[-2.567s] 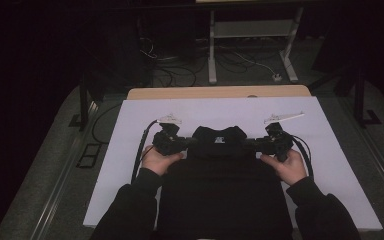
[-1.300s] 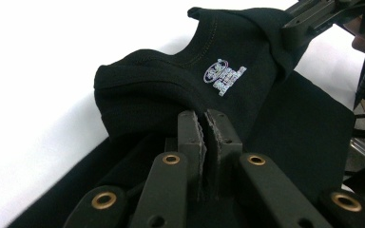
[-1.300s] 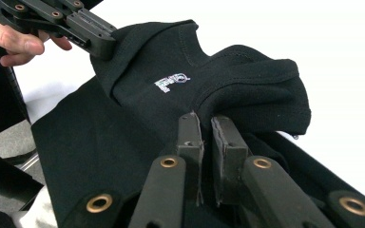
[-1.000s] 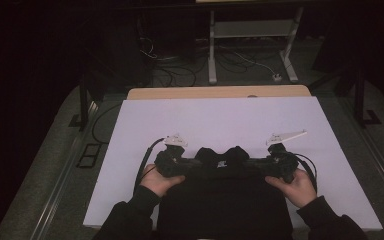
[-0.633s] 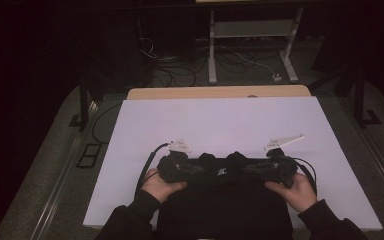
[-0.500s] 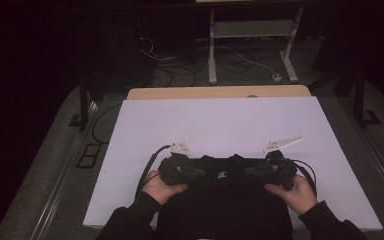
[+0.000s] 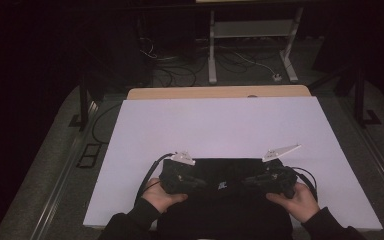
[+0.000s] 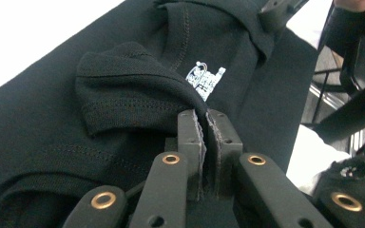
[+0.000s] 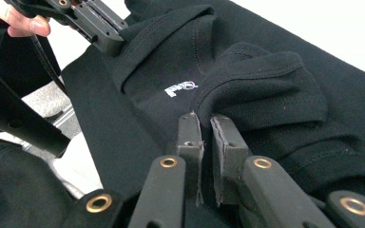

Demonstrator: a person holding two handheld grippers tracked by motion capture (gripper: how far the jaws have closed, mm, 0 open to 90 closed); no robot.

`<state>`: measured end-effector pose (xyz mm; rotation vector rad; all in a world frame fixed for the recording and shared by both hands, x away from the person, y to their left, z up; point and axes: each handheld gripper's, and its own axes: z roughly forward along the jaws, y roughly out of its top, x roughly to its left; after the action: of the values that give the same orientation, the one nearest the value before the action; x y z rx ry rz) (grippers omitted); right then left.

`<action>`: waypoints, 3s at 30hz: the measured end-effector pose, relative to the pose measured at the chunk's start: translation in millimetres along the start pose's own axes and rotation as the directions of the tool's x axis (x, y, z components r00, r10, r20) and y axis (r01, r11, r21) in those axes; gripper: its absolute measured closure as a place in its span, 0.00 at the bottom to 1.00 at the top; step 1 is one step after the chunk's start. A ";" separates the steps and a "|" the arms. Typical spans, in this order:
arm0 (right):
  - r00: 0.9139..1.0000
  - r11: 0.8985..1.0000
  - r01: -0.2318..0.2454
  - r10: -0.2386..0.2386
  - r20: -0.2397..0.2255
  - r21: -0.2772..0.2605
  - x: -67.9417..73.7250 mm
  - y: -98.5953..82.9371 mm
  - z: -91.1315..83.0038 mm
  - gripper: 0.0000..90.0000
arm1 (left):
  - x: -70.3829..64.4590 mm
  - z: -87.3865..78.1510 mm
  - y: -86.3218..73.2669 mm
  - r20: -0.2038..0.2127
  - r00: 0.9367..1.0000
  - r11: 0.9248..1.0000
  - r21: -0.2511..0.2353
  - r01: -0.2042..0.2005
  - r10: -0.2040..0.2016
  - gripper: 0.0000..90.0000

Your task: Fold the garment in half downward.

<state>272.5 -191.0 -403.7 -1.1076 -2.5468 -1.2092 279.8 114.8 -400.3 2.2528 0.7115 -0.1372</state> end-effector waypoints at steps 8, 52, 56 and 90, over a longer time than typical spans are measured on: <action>1.000 1.000 -0.012 0.012 -0.020 0.025 2.1 -7.4 2.0 0.90 | -2.2 2.0 -5.7 0.022 1.000 0.999 0.040 0.004 -0.005 0.93; 0.997 0.998 0.059 -0.057 -0.051 0.033 20.4 -12.2 -11.1 0.00 | 8.5 -16.6 -8.9 0.083 0.996 0.996 0.084 -0.044 0.037 0.09; 0.998 0.998 0.055 -0.054 -0.041 0.016 16.8 -8.8 -17.9 0.00 | 13.1 -21.2 -6.0 0.070 0.997 0.997 0.078 -0.030 0.024 0.00; 0.998 0.997 0.042 -0.039 0.048 -0.061 -20.5 8.8 -65.2 0.00 | 37.4 -54.0 1.9 -0.014 0.997 0.998 0.000 -0.070 0.070 0.00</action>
<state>280.3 -245.3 -362.0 -1.1149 -2.5949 -1.2960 305.9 168.2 -372.3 2.2773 0.6391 -0.0878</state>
